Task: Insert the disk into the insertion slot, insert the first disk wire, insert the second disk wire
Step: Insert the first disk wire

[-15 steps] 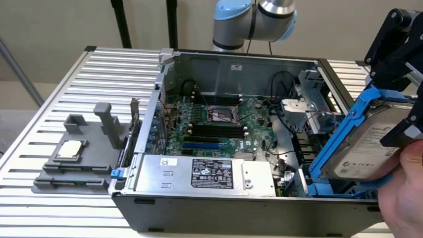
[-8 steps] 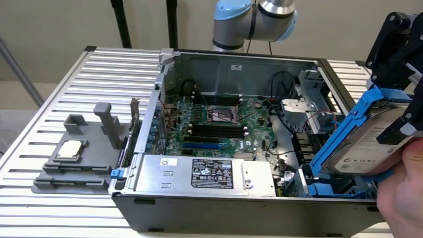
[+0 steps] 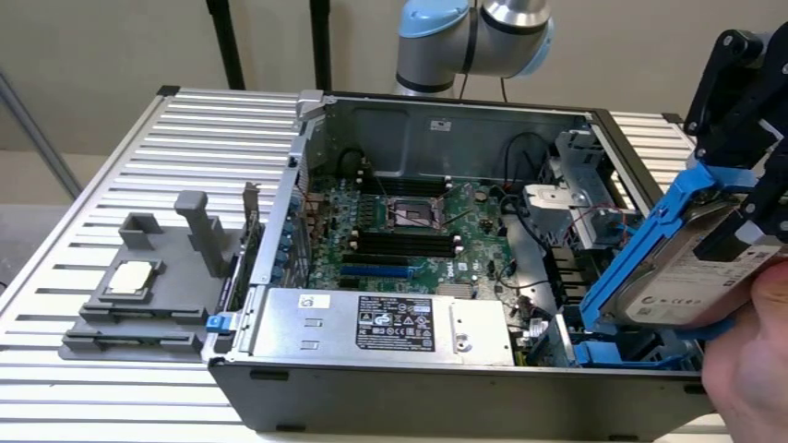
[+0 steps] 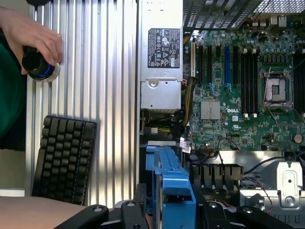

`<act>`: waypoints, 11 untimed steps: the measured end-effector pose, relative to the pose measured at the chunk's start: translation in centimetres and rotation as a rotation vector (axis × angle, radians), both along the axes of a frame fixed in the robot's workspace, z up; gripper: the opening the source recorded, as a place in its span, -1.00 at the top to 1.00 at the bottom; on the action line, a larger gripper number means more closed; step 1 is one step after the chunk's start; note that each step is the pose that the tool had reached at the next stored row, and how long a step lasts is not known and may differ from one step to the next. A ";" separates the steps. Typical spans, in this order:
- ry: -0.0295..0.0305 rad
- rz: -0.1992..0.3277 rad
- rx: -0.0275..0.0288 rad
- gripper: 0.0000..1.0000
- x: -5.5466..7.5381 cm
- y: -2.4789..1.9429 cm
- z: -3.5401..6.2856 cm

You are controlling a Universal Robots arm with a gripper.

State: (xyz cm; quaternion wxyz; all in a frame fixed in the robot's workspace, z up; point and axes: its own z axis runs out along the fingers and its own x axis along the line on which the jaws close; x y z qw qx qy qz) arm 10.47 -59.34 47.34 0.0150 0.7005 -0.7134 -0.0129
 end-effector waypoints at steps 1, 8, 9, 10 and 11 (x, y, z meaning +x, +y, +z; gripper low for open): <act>0.0000 0.000 0.0001 0.11 0.0 0.00 0.00; 0.0000 0.000 0.0000 0.35 0.0 0.00 0.00; 0.0000 0.000 0.0000 0.36 0.0 0.00 0.00; -0.0001 0.000 0.0000 0.36 0.0 0.00 0.00; 0.0000 0.000 0.0002 0.36 0.0 0.00 -0.01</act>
